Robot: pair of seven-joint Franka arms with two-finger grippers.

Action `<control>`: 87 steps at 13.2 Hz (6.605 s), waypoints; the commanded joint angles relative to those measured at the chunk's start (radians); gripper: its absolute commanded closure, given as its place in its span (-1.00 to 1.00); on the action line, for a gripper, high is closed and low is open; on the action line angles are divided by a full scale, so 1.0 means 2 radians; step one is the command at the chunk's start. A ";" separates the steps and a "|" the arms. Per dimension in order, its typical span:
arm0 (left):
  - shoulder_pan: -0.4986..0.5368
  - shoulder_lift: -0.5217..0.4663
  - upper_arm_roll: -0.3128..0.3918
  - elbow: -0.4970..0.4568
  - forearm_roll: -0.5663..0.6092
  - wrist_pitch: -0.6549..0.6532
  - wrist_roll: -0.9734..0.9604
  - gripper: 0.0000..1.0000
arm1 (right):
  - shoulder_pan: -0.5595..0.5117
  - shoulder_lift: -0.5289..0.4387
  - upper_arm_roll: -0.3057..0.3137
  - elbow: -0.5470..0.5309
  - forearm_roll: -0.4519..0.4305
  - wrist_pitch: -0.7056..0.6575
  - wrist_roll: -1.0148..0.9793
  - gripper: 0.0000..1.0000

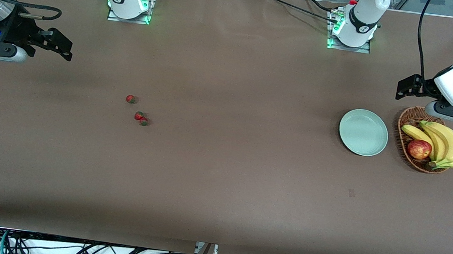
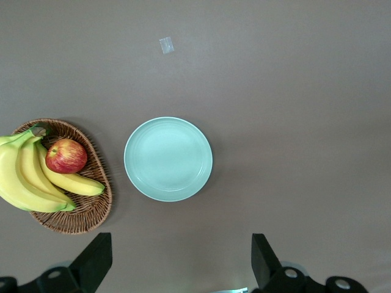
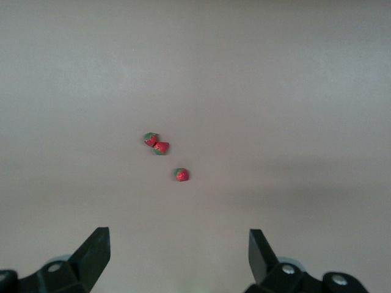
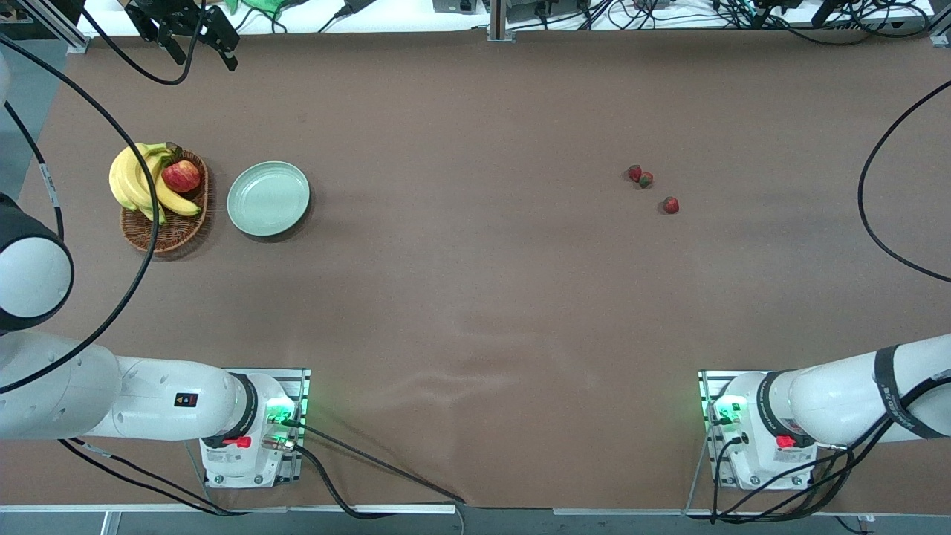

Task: Collect all strawberries into plate
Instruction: 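Reach the right gripper toward the three red strawberries, then lower the right gripper and grasp the lone strawberry, then carry the strawberry toward the plate and release it mid-table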

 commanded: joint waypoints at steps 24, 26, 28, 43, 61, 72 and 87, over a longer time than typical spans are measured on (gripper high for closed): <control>-0.002 0.004 0.003 0.011 -0.001 0.009 0.004 -1.00 | 0.027 0.063 0.009 -0.013 0.006 -0.029 -0.030 -1.00; -0.002 0.004 0.003 0.011 -0.002 0.009 0.003 -1.00 | 0.039 0.061 0.009 -0.084 0.006 0.025 -0.027 -1.00; -0.002 0.004 0.005 0.017 -0.005 0.009 0.003 -1.00 | 0.039 0.060 0.009 -0.167 0.008 0.105 -0.024 -1.00; -0.002 0.004 0.004 0.017 -0.007 0.009 -0.025 -1.00 | 0.040 0.142 0.017 -0.418 0.010 0.502 -0.020 -0.73; -0.002 0.005 0.004 0.015 -0.007 0.015 -0.034 -1.00 | 0.039 0.149 0.021 -0.404 0.012 0.518 -0.016 0.76; -0.002 0.009 0.005 0.017 -0.007 0.016 -0.037 -1.00 | 0.083 0.200 0.116 -0.108 0.058 0.287 0.201 0.75; 0.008 0.016 0.005 -0.001 -0.007 0.025 -0.030 -1.00 | 0.352 0.475 0.059 0.129 0.083 0.580 0.553 0.08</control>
